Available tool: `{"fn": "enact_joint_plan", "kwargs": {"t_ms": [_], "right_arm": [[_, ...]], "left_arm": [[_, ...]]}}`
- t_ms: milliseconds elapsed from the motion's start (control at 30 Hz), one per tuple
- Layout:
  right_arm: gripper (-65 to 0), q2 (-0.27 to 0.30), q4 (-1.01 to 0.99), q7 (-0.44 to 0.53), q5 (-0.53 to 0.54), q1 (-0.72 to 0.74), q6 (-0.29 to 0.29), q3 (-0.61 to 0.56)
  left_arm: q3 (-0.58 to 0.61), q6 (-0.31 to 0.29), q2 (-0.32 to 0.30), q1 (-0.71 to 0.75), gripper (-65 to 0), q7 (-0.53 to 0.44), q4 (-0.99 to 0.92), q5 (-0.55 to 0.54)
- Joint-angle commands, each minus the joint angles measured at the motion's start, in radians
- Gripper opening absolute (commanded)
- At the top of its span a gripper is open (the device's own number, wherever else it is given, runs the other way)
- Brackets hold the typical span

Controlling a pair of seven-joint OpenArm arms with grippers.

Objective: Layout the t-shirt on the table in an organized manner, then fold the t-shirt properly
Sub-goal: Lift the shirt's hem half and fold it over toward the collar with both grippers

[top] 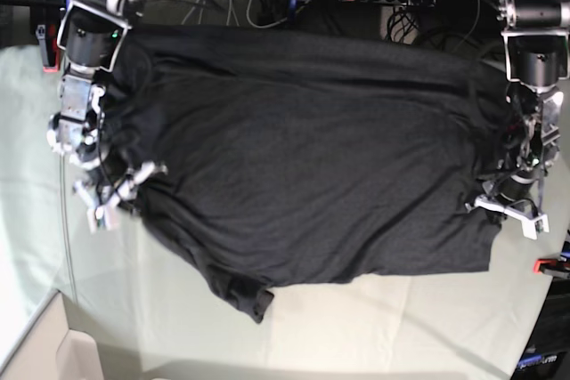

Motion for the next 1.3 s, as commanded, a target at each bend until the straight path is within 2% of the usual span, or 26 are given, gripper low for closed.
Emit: {"fn": "enact_joint_plan", "kwargs": {"t_ms": [0, 167, 333, 467, 600, 700, 833, 1200, 1267], "right_arm": [[-65.0, 0.004, 0.049, 0.016, 0.019, 0.011, 0.007, 0.000], [-65.0, -0.009, 0.190, 0.004, 0.020, -0.041, 0.007, 0.003], [-65.0, -0.011, 0.271, 0.007, 0.023, -0.104, 0.007, 0.002], [-65.0, -0.002, 0.359, 0.004, 0.135, -0.185, 0.007, -0.004], [-65.0, 0.009, 0.432, 0.007, 0.154, -0.265, 0.007, -0.006], [-65.0, 0.011, 0.449, 0.013, 0.158, -0.309, 0.007, 0.002], [-65.0, 0.029, 0.451, 0.005, 0.232, -0.345, 0.007, 0.043], [-65.0, 0.027, 0.452, 0.013, 0.235, -0.378, 0.007, 0.160], [-65.0, 0.026, 0.452, 0.013, 0.235, -0.378, 0.007, 0.178]], "left_arm": [[-0.006, -0.003, -0.017, -0.026, -64.9, -0.025, 0.019, -0.006], [-0.072, -0.003, -0.016, 0.033, -64.9, -0.022, 0.129, -0.004], [-0.078, -0.003, -0.016, 0.044, -64.9, -0.022, 0.181, 0.004], [-0.083, -0.003, -0.016, 0.057, -64.9, -0.022, 0.183, 0.002], [-0.083, -0.008, -0.016, 0.059, -64.9, -0.022, 0.183, -0.001], [-0.083, -0.008, -0.020, 0.070, -64.9, -0.022, 0.183, -0.006], [-0.083, -0.010, -0.022, 0.073, -64.9, -0.023, 0.183, -0.006], [-0.086, -0.013, -0.022, 0.074, -64.9, -0.026, 0.183, -0.006], [-0.118, -0.014, -0.022, 0.074, -64.9, -0.023, 0.184, -0.006]]}}
